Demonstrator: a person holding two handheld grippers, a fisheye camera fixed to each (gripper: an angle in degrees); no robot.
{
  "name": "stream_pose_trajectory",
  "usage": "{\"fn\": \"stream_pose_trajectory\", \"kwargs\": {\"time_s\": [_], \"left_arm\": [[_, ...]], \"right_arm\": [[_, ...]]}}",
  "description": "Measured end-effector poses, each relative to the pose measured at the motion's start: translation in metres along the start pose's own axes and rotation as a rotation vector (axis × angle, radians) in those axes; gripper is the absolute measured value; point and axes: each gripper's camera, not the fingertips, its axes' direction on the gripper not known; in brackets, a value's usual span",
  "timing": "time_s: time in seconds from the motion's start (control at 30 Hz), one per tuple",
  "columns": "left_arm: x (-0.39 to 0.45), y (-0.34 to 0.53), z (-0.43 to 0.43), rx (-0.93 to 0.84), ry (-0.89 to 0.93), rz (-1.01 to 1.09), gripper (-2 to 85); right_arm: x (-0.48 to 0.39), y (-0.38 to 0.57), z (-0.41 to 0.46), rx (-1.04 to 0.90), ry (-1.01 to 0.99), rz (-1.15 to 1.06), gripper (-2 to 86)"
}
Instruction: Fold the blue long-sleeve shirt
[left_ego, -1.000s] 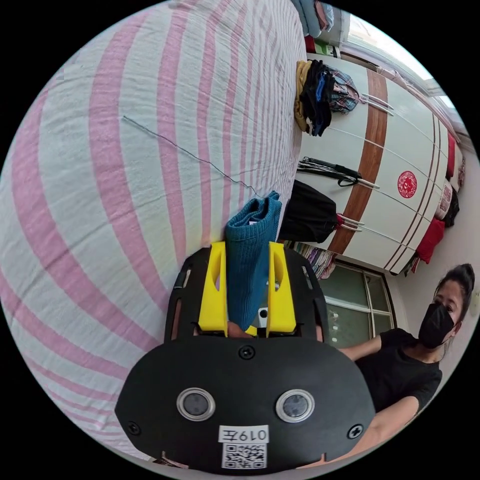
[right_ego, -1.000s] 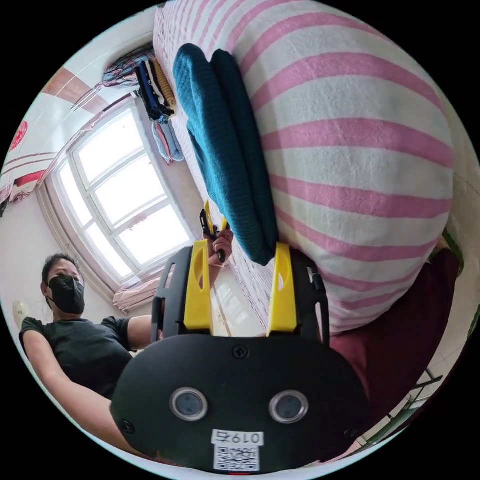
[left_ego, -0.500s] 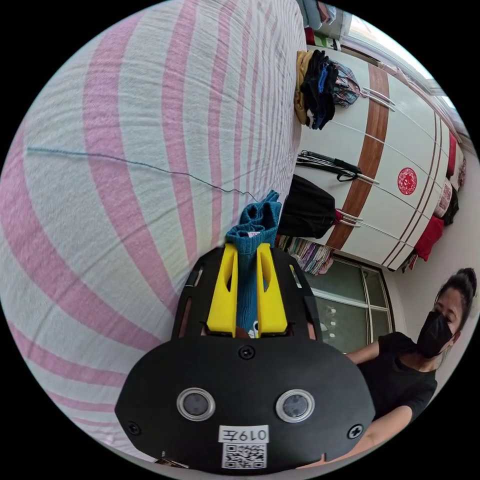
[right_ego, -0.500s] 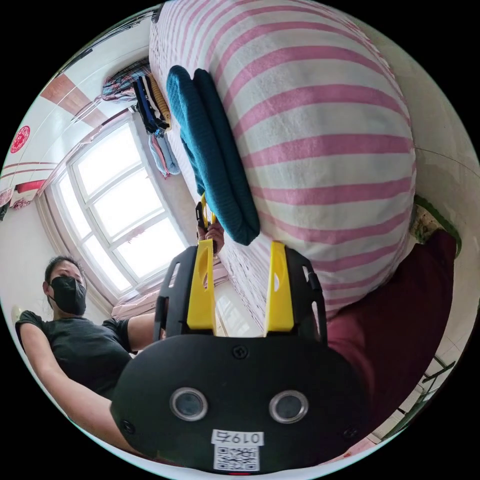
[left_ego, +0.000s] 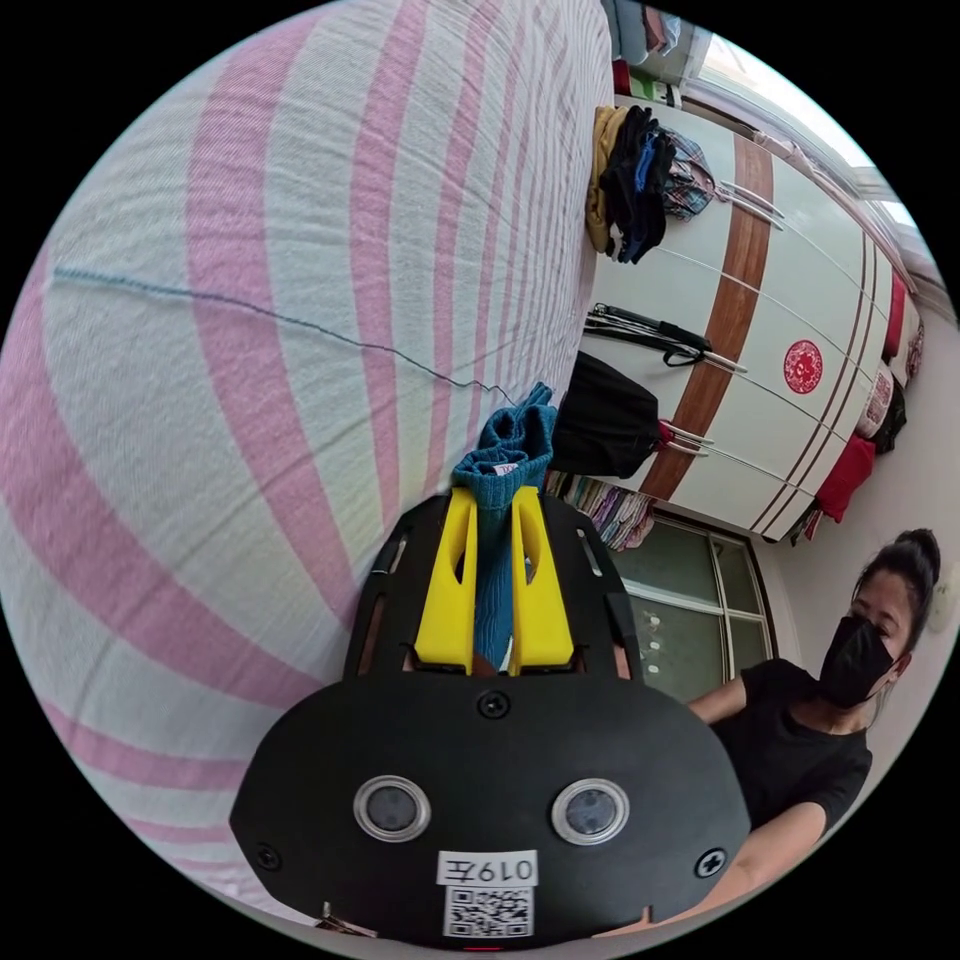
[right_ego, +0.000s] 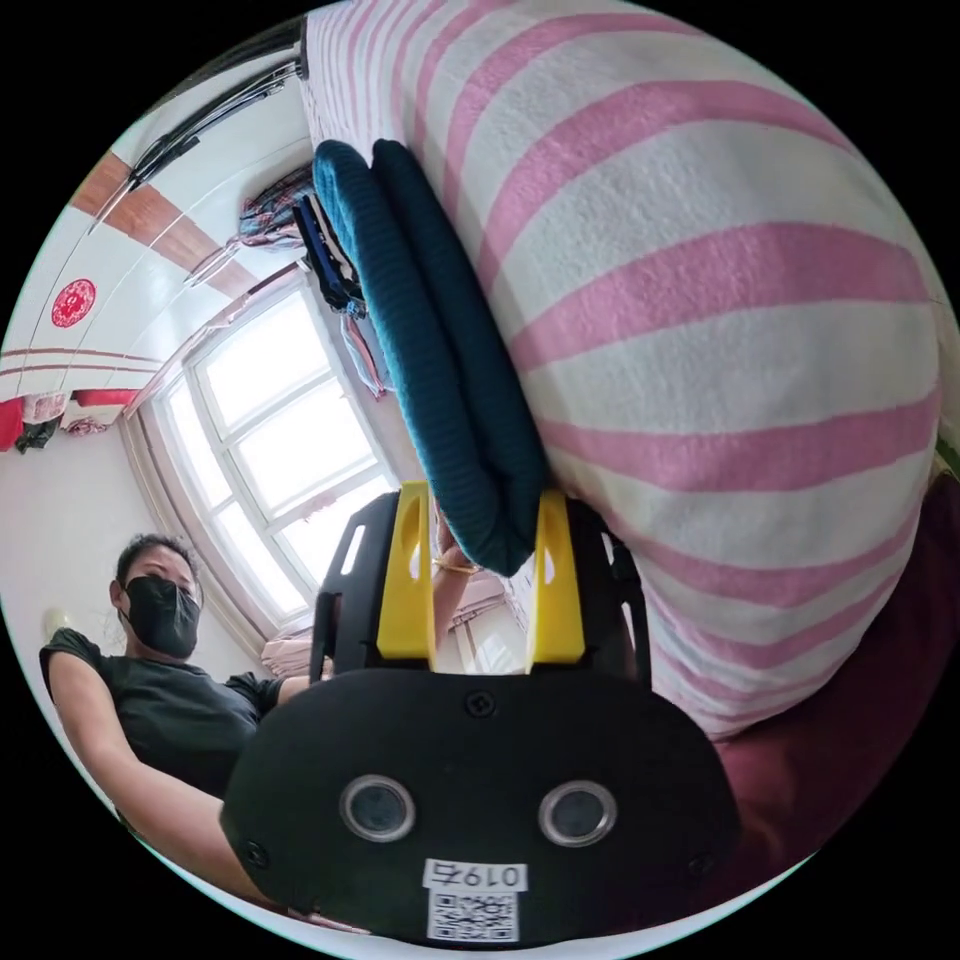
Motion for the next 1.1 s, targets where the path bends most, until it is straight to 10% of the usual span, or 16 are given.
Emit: {"fn": "stream_pose_trajectory", "kwargs": {"time_s": [0.63, 1.1], "left_arm": [[0.02, 0.107, 0.139, 0.173, -0.056, -0.058, 2.6], [0.108, 0.301, 0.368, 0.576, 0.308, -0.058, 2.8]], "right_arm": [[-0.17, -0.193, 0.025, -0.196, 0.17, -0.163, 7.8], [-0.46, -0.498, 0.045, -0.559, 0.125, -0.409, 7.6]]}}
